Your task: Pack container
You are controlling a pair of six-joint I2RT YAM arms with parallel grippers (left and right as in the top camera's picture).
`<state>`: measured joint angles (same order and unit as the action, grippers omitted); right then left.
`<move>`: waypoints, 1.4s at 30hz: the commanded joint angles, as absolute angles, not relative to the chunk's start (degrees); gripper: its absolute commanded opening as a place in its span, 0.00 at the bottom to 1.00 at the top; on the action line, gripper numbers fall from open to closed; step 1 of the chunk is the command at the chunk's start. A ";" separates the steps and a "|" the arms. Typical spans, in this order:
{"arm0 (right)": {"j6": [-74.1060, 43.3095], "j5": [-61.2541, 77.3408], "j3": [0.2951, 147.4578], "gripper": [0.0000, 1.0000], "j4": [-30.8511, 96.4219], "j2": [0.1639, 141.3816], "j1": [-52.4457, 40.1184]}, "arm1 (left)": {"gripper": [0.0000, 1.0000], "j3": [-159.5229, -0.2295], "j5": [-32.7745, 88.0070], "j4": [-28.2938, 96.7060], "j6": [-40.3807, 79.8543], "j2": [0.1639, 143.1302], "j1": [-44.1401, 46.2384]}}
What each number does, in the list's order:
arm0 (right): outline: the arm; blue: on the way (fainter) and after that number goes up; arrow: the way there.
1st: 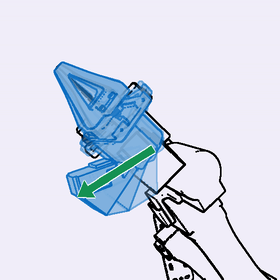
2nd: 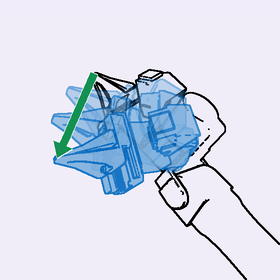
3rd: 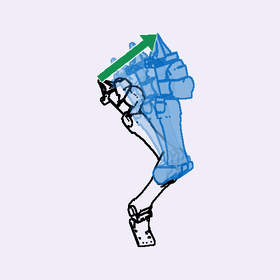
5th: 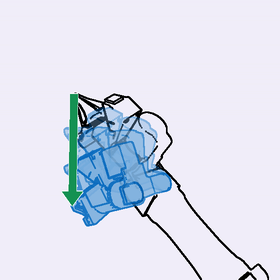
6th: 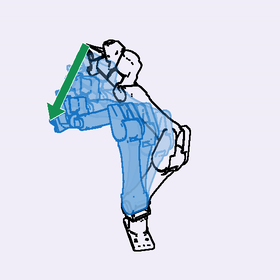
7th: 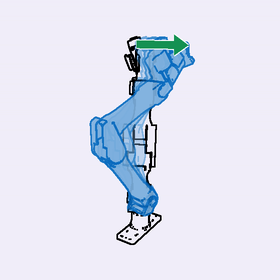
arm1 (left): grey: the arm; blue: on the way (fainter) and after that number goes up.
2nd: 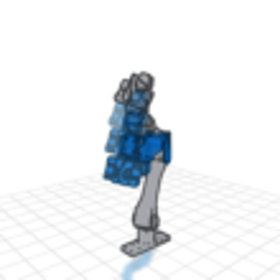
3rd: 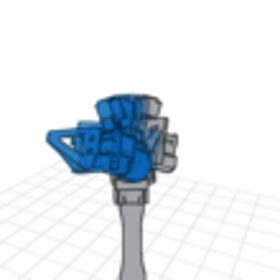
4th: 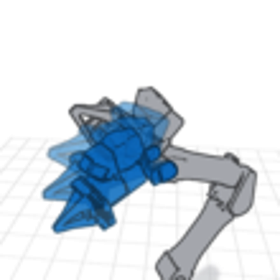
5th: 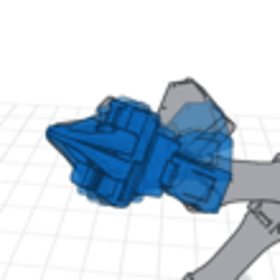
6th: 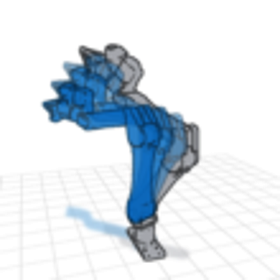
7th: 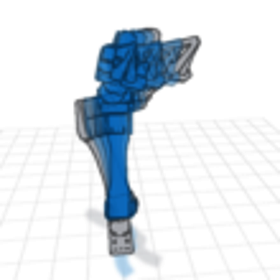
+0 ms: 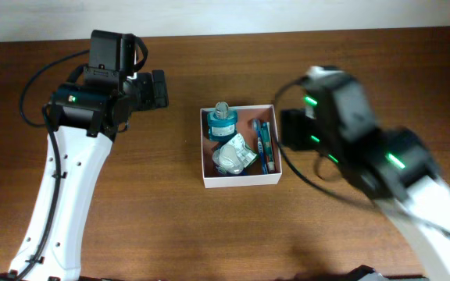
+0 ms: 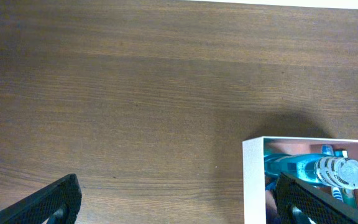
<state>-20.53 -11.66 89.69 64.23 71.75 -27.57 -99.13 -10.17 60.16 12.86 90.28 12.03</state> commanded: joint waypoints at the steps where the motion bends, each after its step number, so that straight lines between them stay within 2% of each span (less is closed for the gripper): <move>1: -20.01 -13.96 90.80 0.82 66.30 61.58 -27.81 | 0.99 -99.92 -10.96 60.07 11.94 89.97 11.84; 6: -19.94 -13.74 90.80 0.92 69.78 46.30 -27.79 | 0.99 -99.92 -10.96 60.07 11.94 89.97 11.84; 12: -19.94 -13.13 90.80 0.99 74.89 30.44 -27.79 | 0.99 -99.92 -10.96 60.07 11.94 89.97 11.84; 21: -19.97 -12.36 90.80 0.99 80.01 12.36 -27.79 | 0.99 -99.92 -10.96 60.07 11.94 89.97 11.84; 30: -19.94 -9.65 90.80 0.99 84.79 3.01 -27.75 | 0.99 -99.92 -10.96 60.07 11.92 89.97 11.84; 42: -19.97 -7.29 91.18 0.99 91.11 0.34 -27.75 | 0.99 -99.92 -10.96 60.07 11.94 90.00 11.84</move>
